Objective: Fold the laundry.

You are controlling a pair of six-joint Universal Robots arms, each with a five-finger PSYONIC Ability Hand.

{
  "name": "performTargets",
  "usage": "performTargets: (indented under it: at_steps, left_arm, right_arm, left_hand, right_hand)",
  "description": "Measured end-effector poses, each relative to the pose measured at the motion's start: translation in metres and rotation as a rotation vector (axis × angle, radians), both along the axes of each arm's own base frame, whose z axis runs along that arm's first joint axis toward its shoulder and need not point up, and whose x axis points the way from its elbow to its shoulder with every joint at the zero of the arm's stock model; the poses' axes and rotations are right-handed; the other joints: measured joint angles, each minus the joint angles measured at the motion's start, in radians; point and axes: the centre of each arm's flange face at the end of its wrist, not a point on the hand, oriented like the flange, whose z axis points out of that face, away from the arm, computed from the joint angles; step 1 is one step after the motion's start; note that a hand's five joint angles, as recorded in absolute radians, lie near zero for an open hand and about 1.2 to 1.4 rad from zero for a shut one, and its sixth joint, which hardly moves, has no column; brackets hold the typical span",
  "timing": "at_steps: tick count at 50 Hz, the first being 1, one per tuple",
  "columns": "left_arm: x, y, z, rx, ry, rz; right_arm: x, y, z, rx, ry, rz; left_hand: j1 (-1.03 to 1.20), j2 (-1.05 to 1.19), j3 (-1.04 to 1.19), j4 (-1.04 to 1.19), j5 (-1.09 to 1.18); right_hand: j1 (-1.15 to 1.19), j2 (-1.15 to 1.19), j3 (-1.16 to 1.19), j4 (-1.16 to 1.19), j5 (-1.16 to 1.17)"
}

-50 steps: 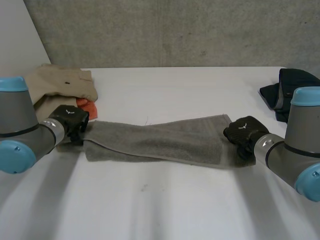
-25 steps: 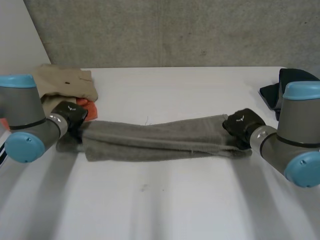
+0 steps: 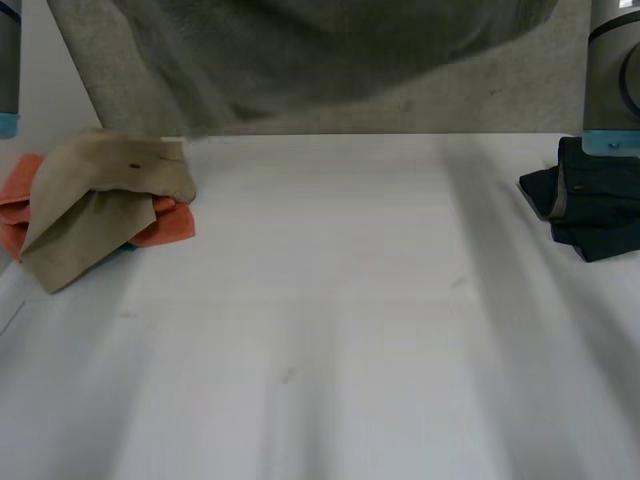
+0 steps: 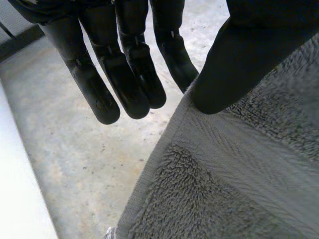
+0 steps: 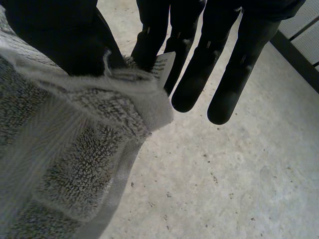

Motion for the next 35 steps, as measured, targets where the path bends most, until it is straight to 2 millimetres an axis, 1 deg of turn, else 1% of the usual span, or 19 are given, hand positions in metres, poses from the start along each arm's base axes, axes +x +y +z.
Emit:
performTargets:
  at_steps: [2,3,5,6,8,12,13,15,16,17,20,21,22,24,26,28,31,35]
  left_arm:
    - [-0.001,0.003,-0.005,0.029,-0.016,-0.013]
    - [-0.001,0.005,-0.011,0.055,-0.030,-0.021]
    - [-0.003,0.006,-0.025,0.113,-0.058,-0.036]
    - [-0.005,0.007,-0.038,0.159,-0.079,-0.047]
    - [-0.007,0.009,-0.062,0.241,-0.112,-0.067]
    - [-0.012,0.017,-0.120,0.420,-0.180,-0.103]
    - [-0.013,0.021,-0.136,0.467,-0.198,-0.110]
    - [-0.014,0.027,-0.159,0.530,-0.226,-0.116]
    - [-0.014,0.031,-0.171,0.563,-0.243,-0.117]
    - [-0.015,0.037,-0.189,0.613,-0.270,-0.118]
    - [-0.014,0.051,-0.220,0.696,-0.323,-0.116]
    - [-0.014,0.056,-0.230,0.723,-0.341,-0.115]
    - [-0.014,0.064,-0.245,0.768,-0.372,-0.114]
    - [-0.013,0.073,-0.262,0.817,-0.410,-0.111]
    - [-0.011,0.080,-0.276,0.859,-0.447,-0.104]
    - [-0.009,0.084,-0.288,0.888,-0.478,-0.095]
    - [-0.005,0.083,-0.305,0.926,-0.524,-0.071]
    - [0.000,0.077,-0.319,0.961,-0.553,-0.045]
  right_arm:
    - [-0.001,0.000,-0.004,0.028,0.015,-0.002]
    - [-0.001,-0.001,-0.010,0.057,0.027,-0.002]
    - [-0.002,-0.003,-0.023,0.123,0.054,-0.002]
    - [-0.002,-0.003,-0.033,0.170,0.073,-0.001]
    - [-0.001,-0.004,-0.056,0.261,0.112,0.005]
    - [0.001,-0.001,-0.108,0.456,0.200,0.026]
    - [0.002,0.001,-0.126,0.515,0.228,0.035]
    - [0.002,0.004,-0.148,0.589,0.266,0.045]
    - [0.002,0.006,-0.161,0.630,0.287,0.050]
    - [0.002,0.010,-0.181,0.696,0.322,0.057]
    - [0.000,0.018,-0.214,0.810,0.386,0.063]
    - [-0.001,0.020,-0.221,0.837,0.400,0.064]
    - [-0.005,0.027,-0.241,0.925,0.444,0.063]
    - [-0.011,0.033,-0.257,1.003,0.476,0.061]
    - [-0.017,0.038,-0.267,1.067,0.493,0.062]
    - [-0.022,0.042,-0.274,1.113,0.498,0.063]
    - [-0.029,0.045,-0.280,1.155,0.493,0.067]
    - [-0.034,0.045,-0.279,1.160,0.481,0.071]
  left_hand:
    - [0.000,0.000,0.000,0.000,0.000]
    - [0.000,0.000,0.000,0.000,0.000]
    - [0.000,0.000,0.000,0.000,0.000]
    - [0.000,0.001,0.001,0.000,0.000]
    - [0.000,0.002,0.003,0.000,0.000]
    - [0.000,0.002,0.004,0.000,0.000]
    - [0.000,0.002,0.004,0.000,0.000]
    - [0.000,0.002,0.004,0.000,0.000]
    - [0.000,0.002,0.004,0.000,0.000]
    - [0.000,0.002,0.004,0.000,0.000]
    - [0.000,0.002,0.004,0.000,0.000]
    - [0.000,0.002,0.004,0.000,0.000]
    - [0.000,0.002,0.004,0.000,0.000]
    - [0.000,0.002,0.004,0.000,0.000]
    - [0.000,0.002,0.004,0.000,0.000]
    - [0.000,0.002,0.004,0.000,0.000]
    - [0.000,0.002,0.004,0.000,0.000]
    - [-0.011,-0.016,-0.012,-0.018,-0.008]
  right_hand:
    - [0.000,0.000,0.000,0.000,0.000]
    - [0.000,0.000,0.000,0.000,0.000]
    - [0.000,0.000,0.000,0.000,0.000]
    - [0.000,0.000,0.000,0.000,0.000]
    - [0.000,0.000,0.000,0.000,0.000]
    - [0.000,0.000,0.000,0.000,0.000]
    - [0.000,0.000,0.000,0.000,0.000]
    - [0.000,0.000,0.000,0.000,0.000]
    - [0.000,0.000,0.000,0.000,0.000]
    - [0.000,0.000,0.000,0.000,0.000]
    - [0.000,0.000,0.000,0.000,0.000]
    - [0.000,0.000,0.000,0.000,0.000]
    - [0.000,0.000,0.000,0.000,0.000]
    - [0.000,0.000,0.000,0.000,0.000]
    - [0.000,0.000,0.000,0.000,0.000]
    - [0.000,0.000,0.000,0.000,0.000]
    - [0.000,0.000,0.000,0.000,0.000]
    - [0.000,0.000,0.000,0.000,0.000]
